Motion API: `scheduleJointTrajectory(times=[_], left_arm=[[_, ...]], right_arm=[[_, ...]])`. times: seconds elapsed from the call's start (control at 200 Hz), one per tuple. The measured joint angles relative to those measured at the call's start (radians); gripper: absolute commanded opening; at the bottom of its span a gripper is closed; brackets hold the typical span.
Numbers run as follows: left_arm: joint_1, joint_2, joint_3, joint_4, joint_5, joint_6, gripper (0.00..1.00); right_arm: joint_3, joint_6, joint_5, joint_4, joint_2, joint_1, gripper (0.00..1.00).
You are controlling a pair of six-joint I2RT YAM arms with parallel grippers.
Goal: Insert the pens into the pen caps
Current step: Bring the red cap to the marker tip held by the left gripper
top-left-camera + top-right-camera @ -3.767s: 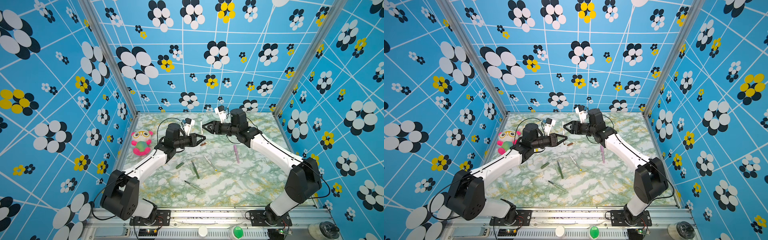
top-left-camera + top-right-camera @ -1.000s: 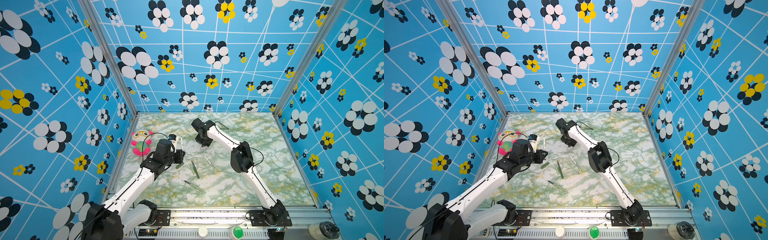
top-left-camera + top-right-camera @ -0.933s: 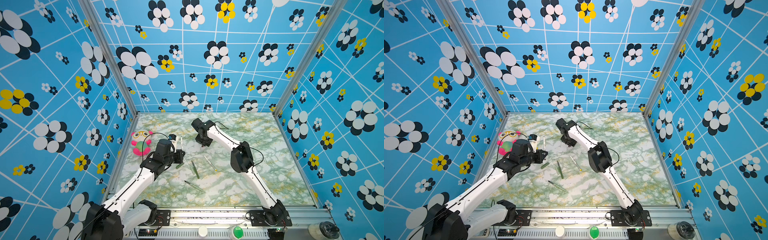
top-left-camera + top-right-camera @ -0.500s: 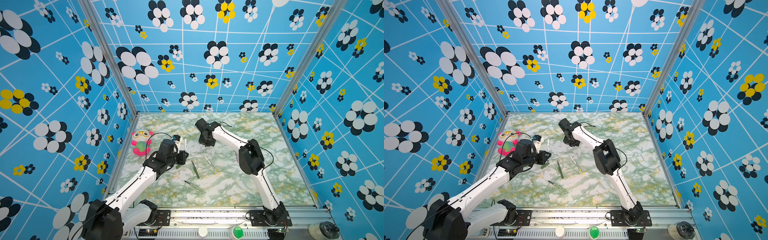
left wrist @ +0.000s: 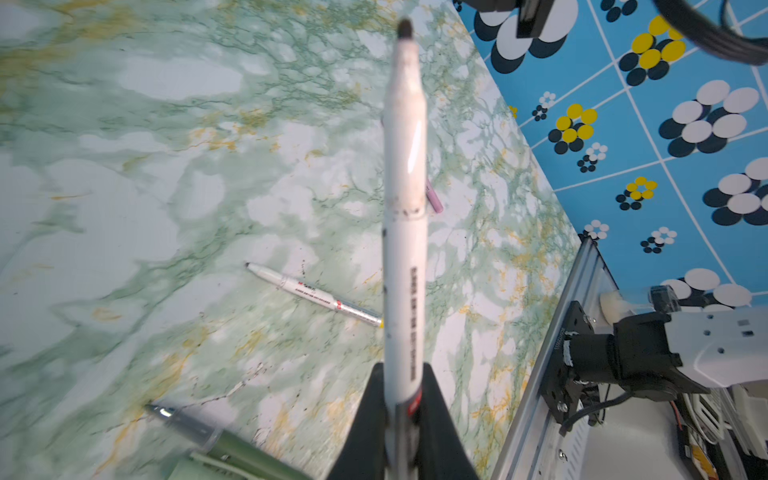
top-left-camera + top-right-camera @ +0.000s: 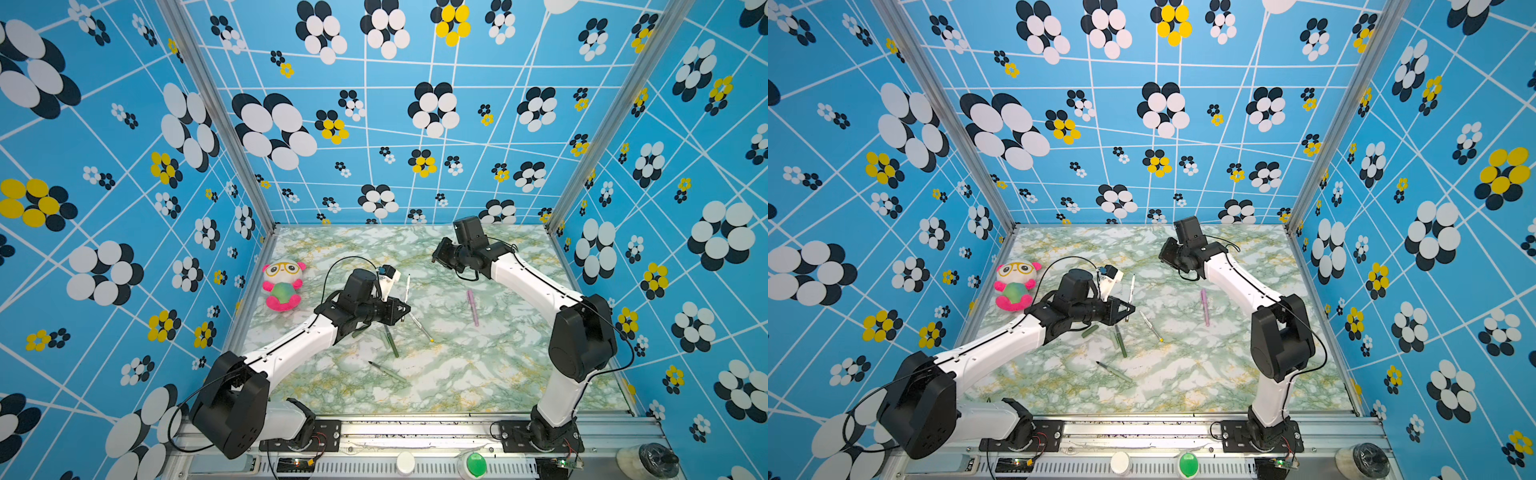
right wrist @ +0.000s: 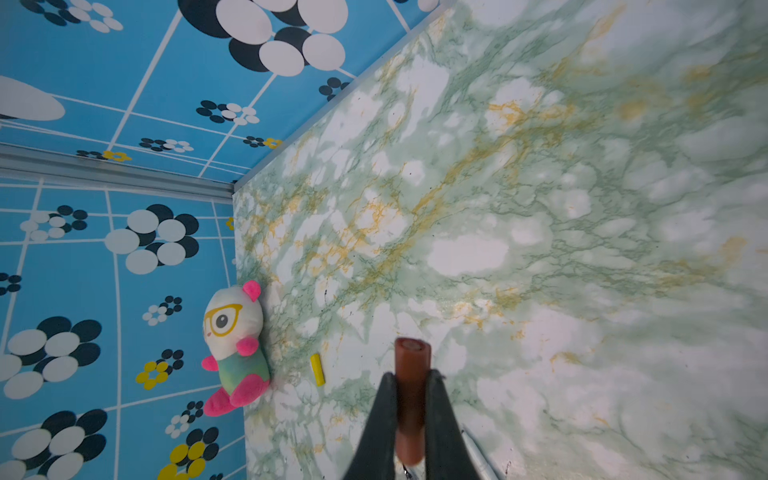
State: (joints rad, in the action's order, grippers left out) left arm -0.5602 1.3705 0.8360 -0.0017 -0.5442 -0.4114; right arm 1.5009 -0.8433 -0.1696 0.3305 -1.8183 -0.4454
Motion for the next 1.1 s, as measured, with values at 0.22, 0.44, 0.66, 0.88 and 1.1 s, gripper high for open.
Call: scheduleJointTrajectory(times=[0.22, 0.44, 0.66, 0.88, 1.1], left_arm=[[-0.002, 0.062, 0.047, 0.053, -0.083, -0.038, 0.0], [-0.002, 0.096, 0.065, 0.079, -0.112, -0.064, 0.0], [-0.002, 0.108, 0.065, 0.085, -0.114, -0.076, 0.0], [-0.002, 0.108, 0.065, 0.095, -0.114, -0.079, 0.0], [0.003, 0.108, 0.065, 0.111, -0.099, -0.096, 0.0]], right_arm=[[-0.032, 0.037, -0.147, -0.092, 0.031, 0.003, 0.0], [-0.053, 0.051, -0.238, -0.171, 0.095, 0.003, 0.0], [-0.053, 0.055, -0.29, -0.193, 0.097, 0.003, 0.0], [-0.078, 0.054, -0.314, -0.207, 0.097, 0.003, 0.0], [-0.083, 0.054, -0.329, -0.209, 0.097, 0.003, 0.0]])
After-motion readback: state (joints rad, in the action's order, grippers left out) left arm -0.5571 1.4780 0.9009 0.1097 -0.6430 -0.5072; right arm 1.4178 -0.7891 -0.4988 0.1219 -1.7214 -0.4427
